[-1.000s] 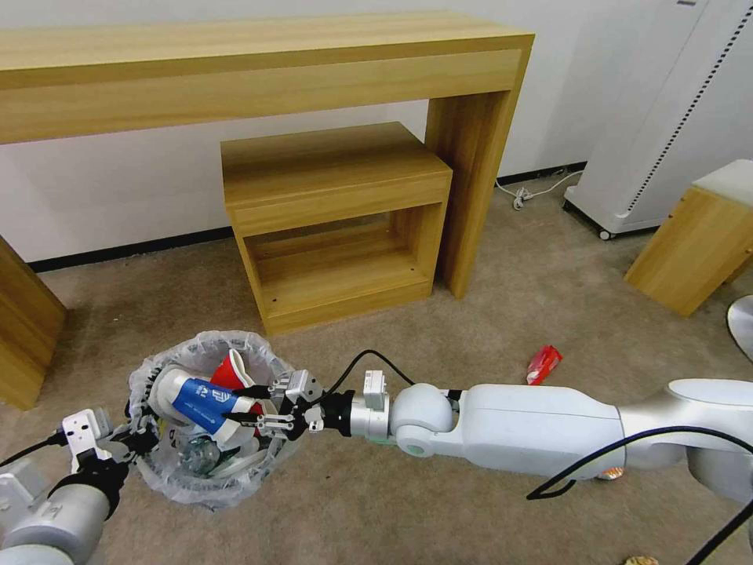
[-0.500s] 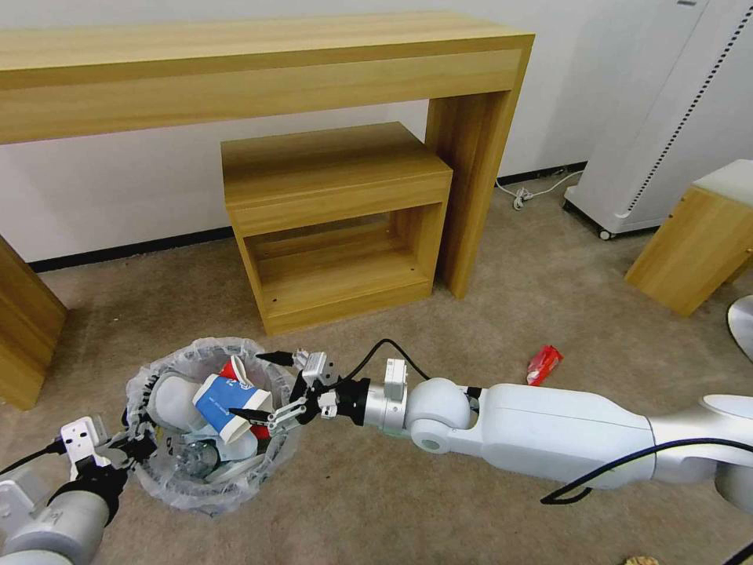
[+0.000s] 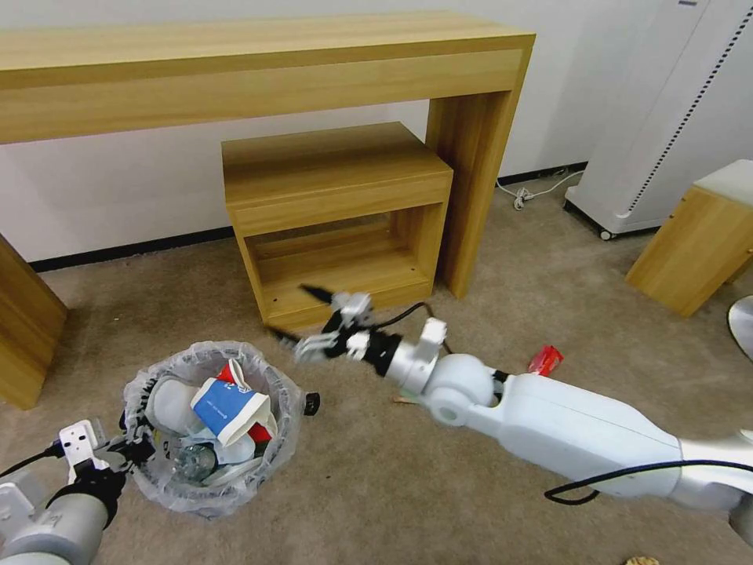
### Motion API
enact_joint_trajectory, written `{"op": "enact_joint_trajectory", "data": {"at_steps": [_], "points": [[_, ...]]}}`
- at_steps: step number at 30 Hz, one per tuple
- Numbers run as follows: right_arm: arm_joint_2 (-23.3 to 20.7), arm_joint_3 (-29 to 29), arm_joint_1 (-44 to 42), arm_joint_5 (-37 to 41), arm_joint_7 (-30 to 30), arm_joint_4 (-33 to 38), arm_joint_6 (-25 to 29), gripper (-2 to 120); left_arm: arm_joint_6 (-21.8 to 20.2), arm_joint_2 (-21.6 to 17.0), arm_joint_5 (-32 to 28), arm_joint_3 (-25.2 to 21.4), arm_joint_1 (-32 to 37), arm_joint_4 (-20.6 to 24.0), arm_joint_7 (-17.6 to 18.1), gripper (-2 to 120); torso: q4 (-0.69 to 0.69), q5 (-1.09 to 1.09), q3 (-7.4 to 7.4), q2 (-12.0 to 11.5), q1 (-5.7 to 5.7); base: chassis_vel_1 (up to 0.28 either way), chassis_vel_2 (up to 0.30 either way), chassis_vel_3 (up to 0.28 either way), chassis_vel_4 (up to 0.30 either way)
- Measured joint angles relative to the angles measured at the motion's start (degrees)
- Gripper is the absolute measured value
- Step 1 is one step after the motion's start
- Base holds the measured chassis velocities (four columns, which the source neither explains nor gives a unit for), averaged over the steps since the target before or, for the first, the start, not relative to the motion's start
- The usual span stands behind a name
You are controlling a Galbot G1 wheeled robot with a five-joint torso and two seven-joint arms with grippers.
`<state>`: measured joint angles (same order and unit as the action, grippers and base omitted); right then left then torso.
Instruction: Pick up the trash bin and place the garbage on the floor into it.
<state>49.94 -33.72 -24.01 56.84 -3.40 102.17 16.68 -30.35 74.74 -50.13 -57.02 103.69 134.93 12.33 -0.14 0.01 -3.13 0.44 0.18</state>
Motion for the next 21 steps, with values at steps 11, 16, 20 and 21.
{"op": "enact_joint_trajectory", "data": {"at_steps": [11,16,20,21], "points": [[-5.9,17.6,-12.2,-4.8,9.7,-0.1,-1.0,100,-0.1,-0.7,0.3,0.8,-0.3,0.0,-0.4,1,0.02,-0.01,0.00,0.0,0.00,0.000,0.000,0.000,0.000],[-7.7,26.5,-21.2,-9.4,14.6,0.7,-2.4,100,-0.2,-1.2,0.4,1.0,-0.3,-0.1,-0.9,1,0.01,-0.02,0.00,0.0,0.00,0.000,0.000,0.000,0.000],[-8.0,34.6,-29.8,-13.7,18.5,1.3,-3.6,100,-0.2,-1.9,0.4,1.2,-0.3,-0.2,-1.2,1,0.00,0.00,0.00,0.0,0.00,0.000,0.000,0.000,0.000],[-8.1,35.4,-30.6,-14.1,18.7,1.4,-3.6,100,-0.2,-1.9,0.4,1.3,-0.3,-0.2,-1.2,1,0.00,-0.01,0.00,0.0,0.00,0.000,0.000,0.000,0.000]]}}
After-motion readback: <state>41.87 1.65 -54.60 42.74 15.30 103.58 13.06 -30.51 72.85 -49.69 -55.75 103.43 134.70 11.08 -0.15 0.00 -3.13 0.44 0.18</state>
